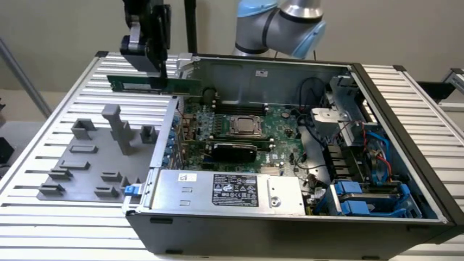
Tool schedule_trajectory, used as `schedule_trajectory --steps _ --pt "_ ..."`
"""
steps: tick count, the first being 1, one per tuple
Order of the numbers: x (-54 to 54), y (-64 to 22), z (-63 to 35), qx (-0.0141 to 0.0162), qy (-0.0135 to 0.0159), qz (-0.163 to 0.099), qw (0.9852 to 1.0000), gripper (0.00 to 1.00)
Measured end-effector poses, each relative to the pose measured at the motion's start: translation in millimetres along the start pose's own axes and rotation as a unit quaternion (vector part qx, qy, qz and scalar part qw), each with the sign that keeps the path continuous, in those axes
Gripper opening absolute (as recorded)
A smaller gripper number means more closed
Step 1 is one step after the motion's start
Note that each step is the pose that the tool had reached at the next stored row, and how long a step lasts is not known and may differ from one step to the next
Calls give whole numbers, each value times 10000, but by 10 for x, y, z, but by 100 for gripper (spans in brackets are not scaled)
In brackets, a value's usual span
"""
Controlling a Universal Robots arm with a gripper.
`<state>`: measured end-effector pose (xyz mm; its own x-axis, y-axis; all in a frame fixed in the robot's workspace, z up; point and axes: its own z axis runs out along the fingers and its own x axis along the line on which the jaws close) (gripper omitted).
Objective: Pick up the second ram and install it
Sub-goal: 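Pick up the second ram and move it above second insertion slot, then insert the second ram into the second slot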
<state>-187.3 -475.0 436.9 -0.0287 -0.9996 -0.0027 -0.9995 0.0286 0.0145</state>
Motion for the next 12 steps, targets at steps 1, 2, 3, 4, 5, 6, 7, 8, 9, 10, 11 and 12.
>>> schedule_trajectory --steps 1,2,3,4,5,6,7,8,9,10,11,12 --pt "-3 -45 1 0 0 0 10000 0" --pt "-6 -91 5 0 0 0 10000 0" --pt "-11 -136 10 0 0 0 10000 0" --pt "-17 -181 17 0 0 0 10000 0" --pt "-25 -226 29 -1 0 0 10000 0" --pt "-35 -272 42 -1 0 0 10000 0" --pt "-46 -319 56 -1 0 -1 10000 0" --pt "-59 -361 72 -1 1 0 10000 0" --pt "-75 -407 89 -1 1 0 10000 0" --pt "-90 -451 107 -1 0 0 10000 0" --pt "-107 -499 125 -1 0 0 10000 0" --pt "-124 -544 143 0 0 0 10000 0"
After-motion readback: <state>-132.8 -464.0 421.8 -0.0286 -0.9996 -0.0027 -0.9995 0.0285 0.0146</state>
